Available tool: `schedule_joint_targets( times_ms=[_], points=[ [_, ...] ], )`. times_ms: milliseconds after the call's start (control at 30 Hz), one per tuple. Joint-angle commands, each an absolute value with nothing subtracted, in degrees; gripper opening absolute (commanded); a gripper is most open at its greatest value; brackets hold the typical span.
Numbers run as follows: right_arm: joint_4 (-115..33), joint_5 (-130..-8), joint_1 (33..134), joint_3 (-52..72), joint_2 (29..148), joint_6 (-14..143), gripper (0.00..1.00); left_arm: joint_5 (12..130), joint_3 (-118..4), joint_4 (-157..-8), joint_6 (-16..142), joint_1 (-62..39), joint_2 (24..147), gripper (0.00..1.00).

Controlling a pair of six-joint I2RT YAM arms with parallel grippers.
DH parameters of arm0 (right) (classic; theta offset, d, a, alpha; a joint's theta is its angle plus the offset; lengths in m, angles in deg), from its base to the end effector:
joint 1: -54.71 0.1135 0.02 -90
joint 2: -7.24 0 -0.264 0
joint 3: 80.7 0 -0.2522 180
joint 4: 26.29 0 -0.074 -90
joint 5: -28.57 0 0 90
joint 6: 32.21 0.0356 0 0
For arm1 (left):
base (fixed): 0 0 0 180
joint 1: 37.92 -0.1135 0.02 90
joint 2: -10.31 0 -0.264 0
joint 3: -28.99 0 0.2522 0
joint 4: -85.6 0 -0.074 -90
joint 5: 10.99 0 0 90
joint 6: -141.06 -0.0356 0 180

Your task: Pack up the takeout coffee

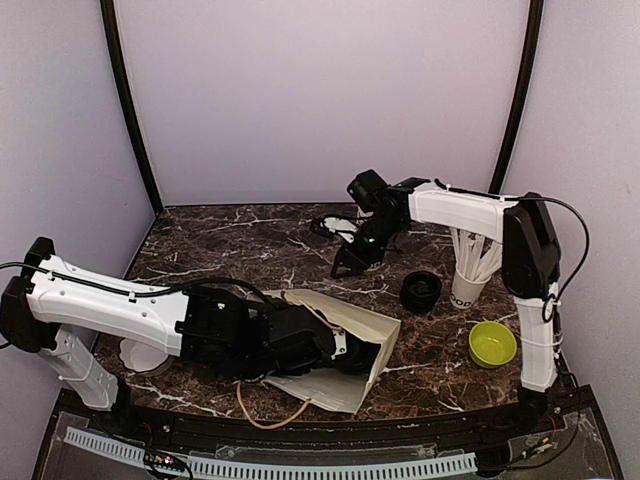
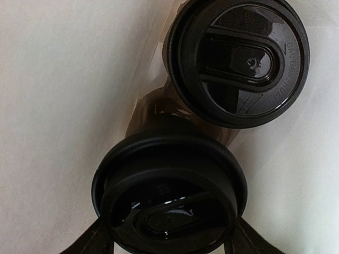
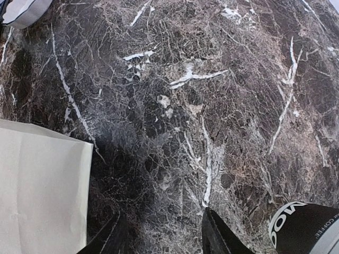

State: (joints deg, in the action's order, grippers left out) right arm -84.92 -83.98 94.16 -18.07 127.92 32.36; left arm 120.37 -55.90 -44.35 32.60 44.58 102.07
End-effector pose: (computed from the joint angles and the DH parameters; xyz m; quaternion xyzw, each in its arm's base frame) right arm 0.3440 0.3008 0.2317 -0.5504 0.7775 0.2173 0.2128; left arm 0.0668 -0.3275 0.2628 0.6279 0.6483 0.1458 0.4053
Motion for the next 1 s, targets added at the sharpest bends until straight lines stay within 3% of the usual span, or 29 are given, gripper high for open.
schedule_joint_targets(
  times_ms=[0, 967],
  points=[
    [-87.6, -82.9, 95.3, -20.2, 130.5, 32.2, 0.47, 120.3, -54.9, -45.1, 32.2, 44.3, 99.1, 0.42],
    [-96.9, -98.7, 96.2, -24.6, 140.6, 30.9, 0.42, 119.4, -50.6, -48.4, 30.7, 44.0, 98.3, 0.42]
  ],
)
